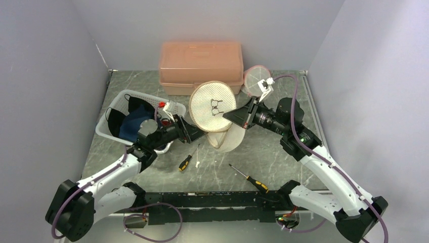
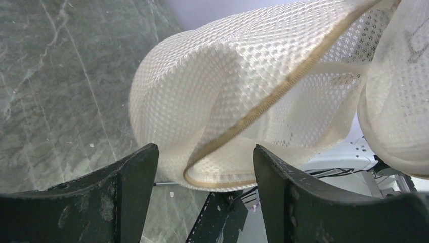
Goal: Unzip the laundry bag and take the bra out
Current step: Close the laundry bag at the center of the board.
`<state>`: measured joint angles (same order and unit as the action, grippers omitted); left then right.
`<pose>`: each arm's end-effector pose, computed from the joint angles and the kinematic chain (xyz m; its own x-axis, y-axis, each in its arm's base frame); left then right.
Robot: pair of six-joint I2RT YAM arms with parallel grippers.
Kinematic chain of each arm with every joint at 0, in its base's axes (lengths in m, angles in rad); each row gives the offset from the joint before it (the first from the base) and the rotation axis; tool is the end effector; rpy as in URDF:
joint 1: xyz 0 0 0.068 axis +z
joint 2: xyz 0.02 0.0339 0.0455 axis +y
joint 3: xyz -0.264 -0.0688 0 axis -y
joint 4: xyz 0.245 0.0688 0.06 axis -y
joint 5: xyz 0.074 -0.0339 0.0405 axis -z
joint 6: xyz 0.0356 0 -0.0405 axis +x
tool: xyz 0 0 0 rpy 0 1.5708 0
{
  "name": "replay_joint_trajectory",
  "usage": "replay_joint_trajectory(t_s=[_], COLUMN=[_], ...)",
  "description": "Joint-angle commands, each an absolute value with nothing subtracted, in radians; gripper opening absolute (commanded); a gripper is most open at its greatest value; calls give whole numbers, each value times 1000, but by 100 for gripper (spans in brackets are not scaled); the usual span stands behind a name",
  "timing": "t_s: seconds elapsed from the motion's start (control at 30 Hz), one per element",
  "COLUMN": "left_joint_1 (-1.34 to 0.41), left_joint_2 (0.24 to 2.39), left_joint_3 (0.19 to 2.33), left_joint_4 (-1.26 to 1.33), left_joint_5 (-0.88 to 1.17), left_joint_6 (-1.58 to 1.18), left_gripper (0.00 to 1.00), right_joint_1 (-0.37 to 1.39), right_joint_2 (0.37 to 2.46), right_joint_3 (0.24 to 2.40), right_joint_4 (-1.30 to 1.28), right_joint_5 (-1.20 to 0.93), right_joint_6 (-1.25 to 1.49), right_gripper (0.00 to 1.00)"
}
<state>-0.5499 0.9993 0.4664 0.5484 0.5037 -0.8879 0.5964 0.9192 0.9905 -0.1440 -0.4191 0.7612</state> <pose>0.1819 -0.1317 0.2644 -0.6659 -0.3887 -0.6368 0.5587 0.3058 -0.7709 0.1625 0.1278 0.3930 -0.6290 0.3345 -0.7017 -0.5731 0.4103 0.7094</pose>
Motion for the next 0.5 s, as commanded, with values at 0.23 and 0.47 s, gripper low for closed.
replay_joint_trajectory(t_s=[0.23,0.47], left_joint_1=[-552,-552], left_joint_2=[1034,1034], left_joint_3=[514,540], left_joint_4=[605,552], left_joint_5=[552,559], left_joint_6=[-870,-874], left_gripper=[51,3], right_joint_1=[579,577], right_joint_2=[922,911], right_joint_3=[965,960], right_joint_4=[-4,-78], right_joint_5=[-475,-353], right_joint_6=[842,732], right_gripper=[0,0])
